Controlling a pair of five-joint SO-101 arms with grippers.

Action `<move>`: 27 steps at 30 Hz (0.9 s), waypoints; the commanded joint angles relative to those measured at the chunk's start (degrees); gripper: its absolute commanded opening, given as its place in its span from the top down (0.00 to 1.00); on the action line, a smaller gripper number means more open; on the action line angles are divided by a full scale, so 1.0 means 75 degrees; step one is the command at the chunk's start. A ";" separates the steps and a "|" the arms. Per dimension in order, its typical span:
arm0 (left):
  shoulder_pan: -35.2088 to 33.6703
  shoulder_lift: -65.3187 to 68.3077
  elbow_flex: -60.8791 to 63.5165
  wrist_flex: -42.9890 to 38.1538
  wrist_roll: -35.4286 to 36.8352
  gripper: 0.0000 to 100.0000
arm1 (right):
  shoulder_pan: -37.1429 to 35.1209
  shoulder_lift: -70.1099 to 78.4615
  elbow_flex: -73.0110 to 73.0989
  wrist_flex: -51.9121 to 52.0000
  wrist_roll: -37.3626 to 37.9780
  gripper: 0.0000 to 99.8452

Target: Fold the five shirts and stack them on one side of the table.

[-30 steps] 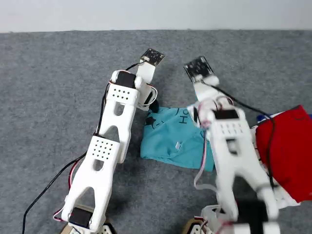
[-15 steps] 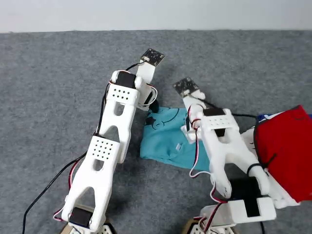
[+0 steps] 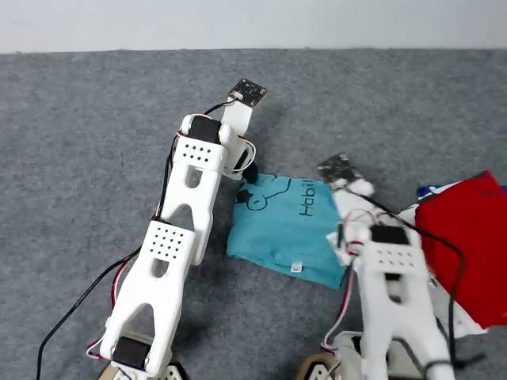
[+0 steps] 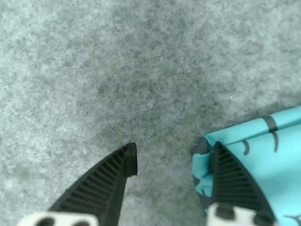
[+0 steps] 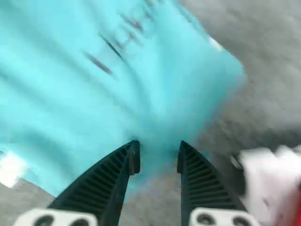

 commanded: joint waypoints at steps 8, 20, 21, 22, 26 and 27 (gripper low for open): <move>-0.0164 0.0070 -0.0404 -0.0023 -0.0023 0.76 | 0.0393 -0.0779 -0.0141 0.0205 -0.1336 0.74; -0.0164 0.0082 -0.0404 0.0059 -0.0023 0.76 | -0.0744 0.2069 -0.1793 -0.0358 -0.2040 0.74; -0.0164 0.0082 -0.0404 0.0070 -0.0023 0.76 | -0.0744 0.2514 -0.2051 -0.0451 -0.2051 0.74; -0.0164 0.0082 -0.0404 0.0070 -0.0023 0.76 | -0.0733 0.2948 -0.2344 -0.0522 -0.2157 0.74; -0.0164 0.0082 -0.0404 0.0082 -0.0023 0.76 | -0.0779 0.4566 -0.3528 -0.0522 -0.2391 0.74; -0.0164 0.0082 -0.0404 0.0082 -0.0023 0.76 | -0.0803 0.4929 -0.3763 -0.0510 -0.2403 0.74</move>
